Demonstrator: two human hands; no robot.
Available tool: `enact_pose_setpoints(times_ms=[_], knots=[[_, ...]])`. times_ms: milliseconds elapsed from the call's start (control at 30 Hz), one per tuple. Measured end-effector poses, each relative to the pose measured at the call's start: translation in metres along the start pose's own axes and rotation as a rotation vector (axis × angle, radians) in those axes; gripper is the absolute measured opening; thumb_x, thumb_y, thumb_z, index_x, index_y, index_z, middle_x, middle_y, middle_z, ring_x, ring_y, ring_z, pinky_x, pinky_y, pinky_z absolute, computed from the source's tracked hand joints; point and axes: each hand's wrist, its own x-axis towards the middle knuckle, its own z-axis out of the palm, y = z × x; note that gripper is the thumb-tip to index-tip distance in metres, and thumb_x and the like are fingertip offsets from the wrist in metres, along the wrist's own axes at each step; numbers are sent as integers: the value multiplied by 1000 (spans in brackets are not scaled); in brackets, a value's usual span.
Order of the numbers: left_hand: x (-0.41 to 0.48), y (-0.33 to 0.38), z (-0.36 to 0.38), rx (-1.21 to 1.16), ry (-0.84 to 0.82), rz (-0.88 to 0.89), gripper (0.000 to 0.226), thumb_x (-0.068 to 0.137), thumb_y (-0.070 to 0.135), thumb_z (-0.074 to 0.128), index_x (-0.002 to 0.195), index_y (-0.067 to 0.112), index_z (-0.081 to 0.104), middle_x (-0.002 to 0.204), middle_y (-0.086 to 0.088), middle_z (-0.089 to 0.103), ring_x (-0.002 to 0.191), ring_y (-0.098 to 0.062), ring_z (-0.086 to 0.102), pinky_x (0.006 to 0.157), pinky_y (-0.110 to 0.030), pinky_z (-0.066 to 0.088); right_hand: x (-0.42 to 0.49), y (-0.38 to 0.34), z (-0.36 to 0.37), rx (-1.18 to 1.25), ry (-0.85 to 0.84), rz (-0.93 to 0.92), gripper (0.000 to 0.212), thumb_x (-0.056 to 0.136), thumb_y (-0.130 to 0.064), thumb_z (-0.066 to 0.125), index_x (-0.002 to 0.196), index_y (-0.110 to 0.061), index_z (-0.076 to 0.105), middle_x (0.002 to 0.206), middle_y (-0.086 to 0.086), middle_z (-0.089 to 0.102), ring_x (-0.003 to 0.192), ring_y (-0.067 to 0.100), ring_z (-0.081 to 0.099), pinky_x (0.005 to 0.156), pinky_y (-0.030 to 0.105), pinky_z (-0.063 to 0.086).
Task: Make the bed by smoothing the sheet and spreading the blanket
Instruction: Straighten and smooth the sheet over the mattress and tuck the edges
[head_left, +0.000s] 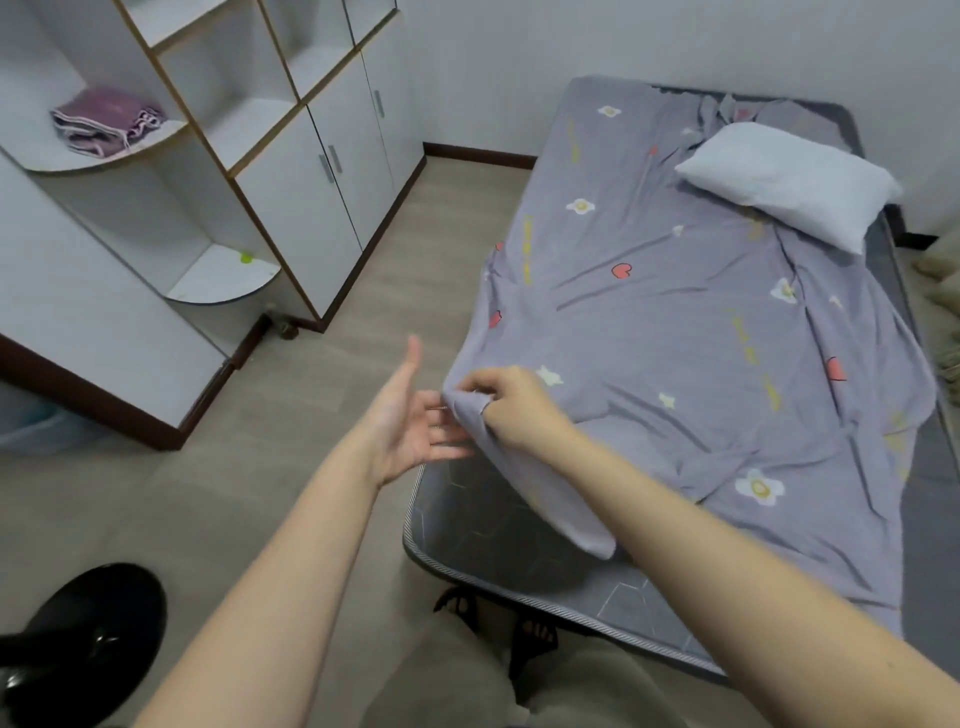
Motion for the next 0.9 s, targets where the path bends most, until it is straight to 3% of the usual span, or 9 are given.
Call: enact_pose_setpoints(times_ms=[133,233,367,433,533,567,733,800,900], knots=[[-2,16,28,320,250,95,14,91,23,61,84,11,65,79,-7,68,67,-19,65,65,-32,54,-13,13,33,250,100,20,17,77,-12,66,91,-20,58,81,-7,61,76,6,55,67,19,43],[2,25,37,238,362,175,16,94,7,54,78,8,56,63,-6,59,51,-13,57,48,-24,50,-37,34,48,503,267,48,54,65,-36,76,106,-33,42,104,-12,51,89,-6,51,78,9,41],[-4,36,67,64,258,190,15,99,5,48,87,-3,53,71,-12,59,38,-10,61,40,-27,53,-52,65,72,59,428,360,122,42,-75,72,142,-28,19,136,-12,24,127,6,25,104,33,26],[-9,44,82,81,226,228,17,94,-1,54,105,-14,54,74,-15,59,38,-11,61,36,-26,51,-43,71,82,-127,534,535,113,50,-74,69,141,-23,28,141,-5,26,131,17,24,103,44,23],[-16,57,93,46,196,277,39,86,-8,62,122,-19,49,85,-19,63,46,-13,64,40,-22,50,-23,70,76,-60,692,690,58,72,-56,67,120,-27,53,135,0,43,125,26,35,100,47,23],[-18,61,94,27,175,285,40,85,-8,63,122,-18,50,90,-20,64,51,-15,67,43,-23,52,-18,70,69,-4,695,731,59,73,-57,66,123,-30,52,136,1,43,126,25,35,101,47,23],[-23,76,101,-99,-4,179,24,86,-9,61,110,-11,60,85,-17,68,60,-17,70,57,-24,59,-2,56,64,99,542,660,131,44,-79,69,149,-29,10,152,-5,17,142,20,18,112,51,17],[-22,76,107,-124,-48,109,7,88,-8,60,95,-7,63,77,-15,69,62,-18,69,63,-25,60,7,40,66,156,621,645,120,51,-77,67,147,-27,15,148,-5,22,139,21,24,111,50,20],[-19,75,110,-93,-54,86,3,89,-3,61,86,-3,61,69,-12,70,61,-18,70,61,-28,59,26,22,48,333,878,760,73,75,-58,59,137,-28,36,139,-1,37,130,26,37,103,52,25]])
